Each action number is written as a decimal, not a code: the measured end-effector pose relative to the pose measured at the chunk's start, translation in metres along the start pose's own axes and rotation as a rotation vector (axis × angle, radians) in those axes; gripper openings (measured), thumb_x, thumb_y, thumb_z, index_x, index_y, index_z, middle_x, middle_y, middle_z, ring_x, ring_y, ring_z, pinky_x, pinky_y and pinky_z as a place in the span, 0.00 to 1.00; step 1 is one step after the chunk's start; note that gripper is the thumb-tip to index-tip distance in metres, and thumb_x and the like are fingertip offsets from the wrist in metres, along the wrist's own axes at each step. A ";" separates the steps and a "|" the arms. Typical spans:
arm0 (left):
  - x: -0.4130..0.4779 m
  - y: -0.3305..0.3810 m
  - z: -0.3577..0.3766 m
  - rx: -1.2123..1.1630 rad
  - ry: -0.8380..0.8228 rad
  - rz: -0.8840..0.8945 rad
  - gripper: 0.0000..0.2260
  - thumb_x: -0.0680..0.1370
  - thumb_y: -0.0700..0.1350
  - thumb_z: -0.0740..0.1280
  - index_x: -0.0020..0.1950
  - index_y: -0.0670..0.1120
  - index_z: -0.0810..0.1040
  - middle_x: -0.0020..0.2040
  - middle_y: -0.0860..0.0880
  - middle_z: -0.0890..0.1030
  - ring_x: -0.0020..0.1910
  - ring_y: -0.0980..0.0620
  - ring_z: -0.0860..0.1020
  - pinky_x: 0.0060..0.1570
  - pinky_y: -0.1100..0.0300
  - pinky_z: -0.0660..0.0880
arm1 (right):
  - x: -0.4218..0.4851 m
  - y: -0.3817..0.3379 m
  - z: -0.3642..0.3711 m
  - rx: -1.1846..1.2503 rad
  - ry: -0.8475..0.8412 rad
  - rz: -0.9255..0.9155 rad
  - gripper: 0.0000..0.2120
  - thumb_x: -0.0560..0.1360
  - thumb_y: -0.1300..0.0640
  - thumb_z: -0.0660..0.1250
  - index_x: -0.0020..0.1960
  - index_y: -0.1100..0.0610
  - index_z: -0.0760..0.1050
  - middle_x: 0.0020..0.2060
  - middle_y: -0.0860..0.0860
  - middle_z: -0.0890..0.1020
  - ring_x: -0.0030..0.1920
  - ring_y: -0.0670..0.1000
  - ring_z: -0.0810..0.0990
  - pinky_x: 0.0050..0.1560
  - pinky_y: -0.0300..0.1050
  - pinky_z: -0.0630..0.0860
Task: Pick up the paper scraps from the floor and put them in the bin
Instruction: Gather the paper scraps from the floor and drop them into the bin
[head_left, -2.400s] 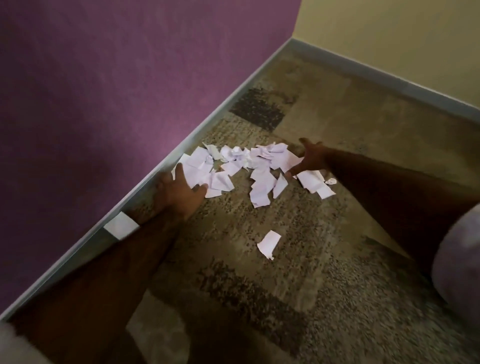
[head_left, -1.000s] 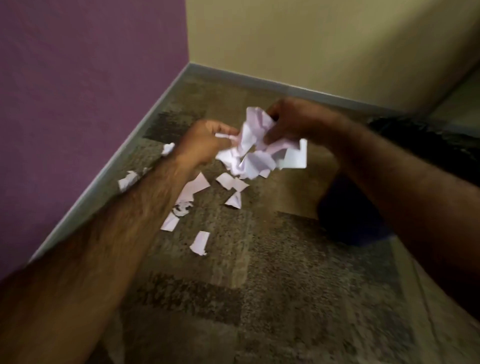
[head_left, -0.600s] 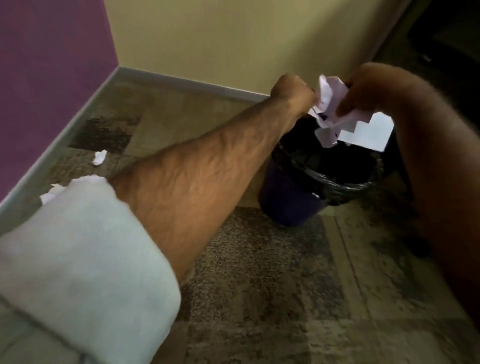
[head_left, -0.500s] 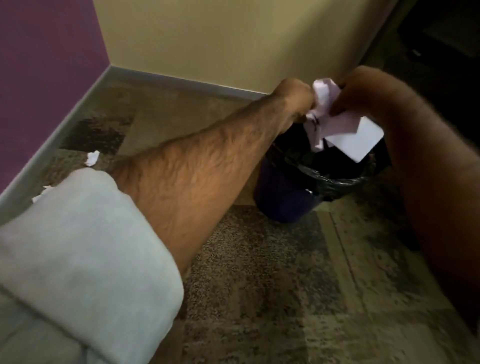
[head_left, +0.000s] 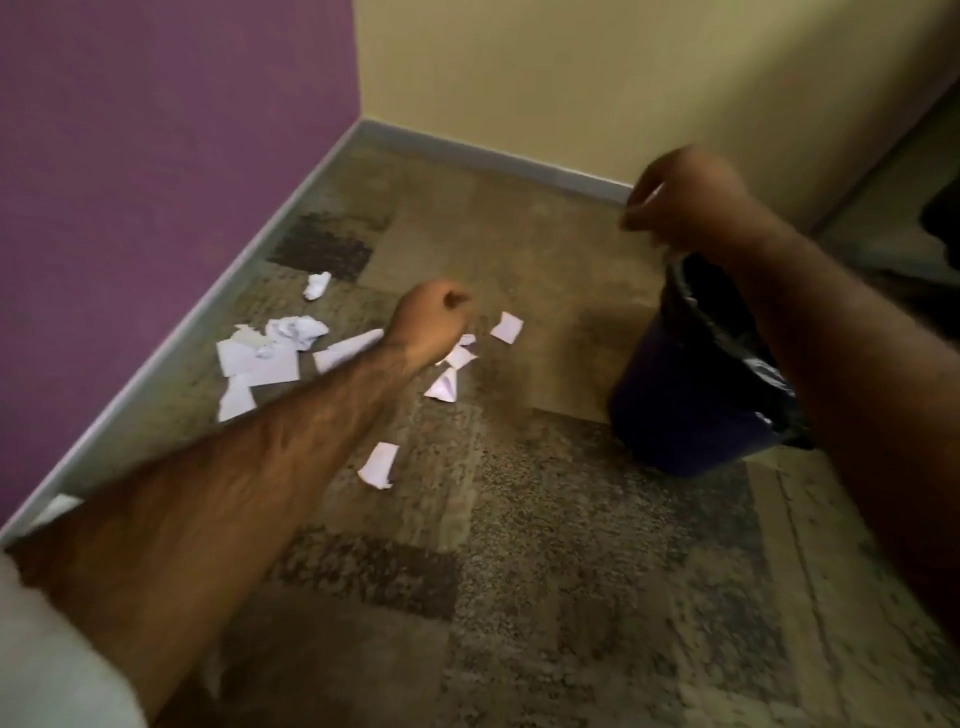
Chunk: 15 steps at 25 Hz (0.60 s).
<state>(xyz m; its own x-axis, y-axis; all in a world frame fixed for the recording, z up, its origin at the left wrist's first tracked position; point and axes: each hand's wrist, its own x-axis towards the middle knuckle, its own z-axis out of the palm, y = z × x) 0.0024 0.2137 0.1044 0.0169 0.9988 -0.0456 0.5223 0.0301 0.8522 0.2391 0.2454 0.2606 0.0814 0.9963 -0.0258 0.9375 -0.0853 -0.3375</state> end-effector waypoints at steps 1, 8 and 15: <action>-0.006 -0.049 -0.021 0.127 0.054 -0.091 0.11 0.77 0.42 0.66 0.58 0.42 0.82 0.56 0.41 0.83 0.54 0.44 0.81 0.54 0.55 0.75 | 0.000 -0.019 0.030 0.057 -0.105 -0.039 0.09 0.73 0.59 0.73 0.50 0.63 0.82 0.39 0.60 0.84 0.41 0.62 0.85 0.42 0.56 0.84; -0.104 -0.237 -0.123 0.545 0.385 -0.781 0.26 0.74 0.58 0.62 0.69 0.47 0.69 0.69 0.38 0.70 0.66 0.34 0.69 0.64 0.38 0.68 | 0.024 -0.056 0.212 0.145 -0.608 -0.018 0.23 0.70 0.56 0.78 0.60 0.65 0.76 0.42 0.58 0.77 0.36 0.54 0.77 0.36 0.51 0.80; -0.228 -0.279 -0.115 0.615 0.443 -0.802 0.34 0.77 0.65 0.57 0.77 0.49 0.54 0.77 0.37 0.55 0.74 0.33 0.57 0.70 0.32 0.58 | -0.020 -0.095 0.322 -0.204 -0.822 -0.488 0.42 0.59 0.37 0.80 0.68 0.51 0.71 0.60 0.53 0.79 0.60 0.55 0.78 0.57 0.53 0.79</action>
<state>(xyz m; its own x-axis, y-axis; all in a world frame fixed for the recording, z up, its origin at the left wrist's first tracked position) -0.2453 -0.0184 -0.0629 -0.7597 0.6266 -0.1736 0.5818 0.7743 0.2489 0.0391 0.2350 -0.0096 -0.5198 0.6075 -0.6006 0.8524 0.4154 -0.3176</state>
